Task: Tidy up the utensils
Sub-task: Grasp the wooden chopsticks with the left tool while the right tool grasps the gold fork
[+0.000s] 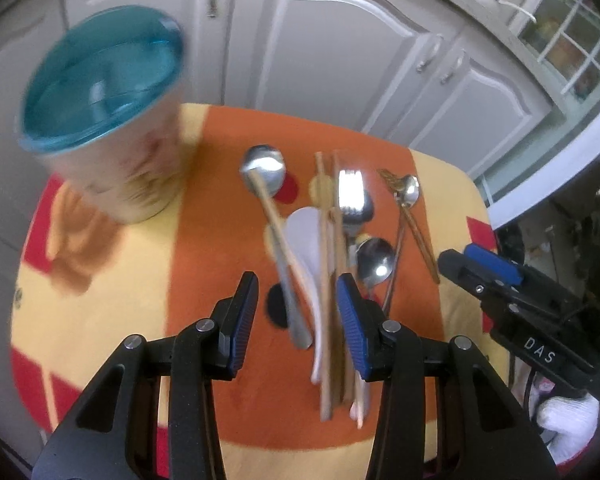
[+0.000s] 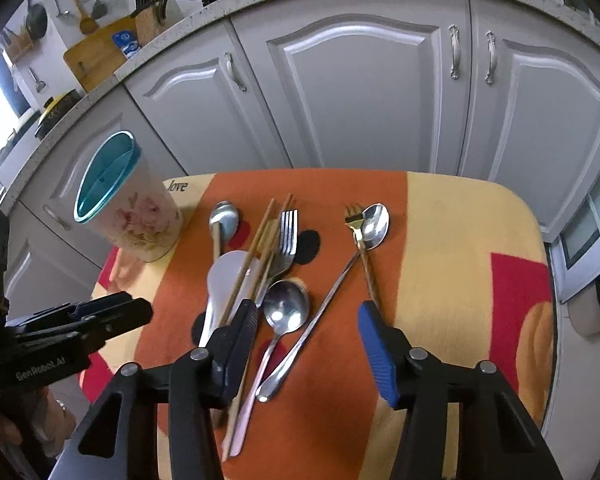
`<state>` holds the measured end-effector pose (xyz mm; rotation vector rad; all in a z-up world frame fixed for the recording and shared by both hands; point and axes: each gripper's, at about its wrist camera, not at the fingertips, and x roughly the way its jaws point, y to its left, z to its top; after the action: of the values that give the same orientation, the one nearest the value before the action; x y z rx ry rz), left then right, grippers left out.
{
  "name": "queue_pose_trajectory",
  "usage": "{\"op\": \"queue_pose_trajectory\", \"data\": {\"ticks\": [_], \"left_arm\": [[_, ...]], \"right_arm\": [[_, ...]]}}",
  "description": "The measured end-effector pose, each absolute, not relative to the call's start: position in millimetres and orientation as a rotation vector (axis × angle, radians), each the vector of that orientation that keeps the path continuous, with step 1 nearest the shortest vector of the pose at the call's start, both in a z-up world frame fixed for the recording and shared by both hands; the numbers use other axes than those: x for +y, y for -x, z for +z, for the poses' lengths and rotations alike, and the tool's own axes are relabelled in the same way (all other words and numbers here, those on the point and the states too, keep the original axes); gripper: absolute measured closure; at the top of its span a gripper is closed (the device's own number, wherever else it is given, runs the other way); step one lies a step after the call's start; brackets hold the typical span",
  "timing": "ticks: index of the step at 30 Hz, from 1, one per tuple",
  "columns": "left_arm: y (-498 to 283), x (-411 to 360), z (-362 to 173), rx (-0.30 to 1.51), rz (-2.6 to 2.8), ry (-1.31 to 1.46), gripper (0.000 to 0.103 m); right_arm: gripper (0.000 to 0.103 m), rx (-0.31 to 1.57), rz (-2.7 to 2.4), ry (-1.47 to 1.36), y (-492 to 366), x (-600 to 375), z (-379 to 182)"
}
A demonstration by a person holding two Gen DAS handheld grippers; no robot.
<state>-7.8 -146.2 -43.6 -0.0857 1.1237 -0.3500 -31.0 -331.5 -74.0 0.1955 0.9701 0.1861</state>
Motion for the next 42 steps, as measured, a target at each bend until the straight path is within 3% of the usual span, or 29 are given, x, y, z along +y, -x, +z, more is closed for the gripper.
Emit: {"op": "queue_pose_trajectory", "data": {"ticks": [2,13,23,25,35,38,40,42], "left_arm": [[0,-158,-49,1.133,-0.366,0.059,0.073],[-45,-196,-80,1.211,-0.364,-0.073,0.083],[-78,-206,-95,1.237,-0.332,-0.123,0.083],[-81,-209,-98,1.240,-0.329,-0.144,0.083],[-103,-218,-113,1.273,-0.325,-0.173,0.089],[-104,-219,-115,1.281,-0.346,-0.136,0.096],[-102,-216,-114,1.288,-0.369,-0.091,0.097],[-97,-210,-110,1.272,-0.404,-0.066,0.097]], "right_arm": [[0.060,0.969,0.200,-0.217,25,-339,-78],[0.076,1.049,0.226,-0.222,-22,-358,-105],[0.076,1.065,0.249,-0.244,-44,-368,-118],[0.080,1.072,0.265,-0.233,-47,-367,-118],[0.087,1.102,0.261,-0.171,-71,-362,-123],[0.087,1.101,0.268,-0.156,-77,-358,-123],[0.098,1.096,0.288,-0.151,-79,-357,-123],[0.100,1.085,0.295,-0.151,-75,-357,-122]]}}
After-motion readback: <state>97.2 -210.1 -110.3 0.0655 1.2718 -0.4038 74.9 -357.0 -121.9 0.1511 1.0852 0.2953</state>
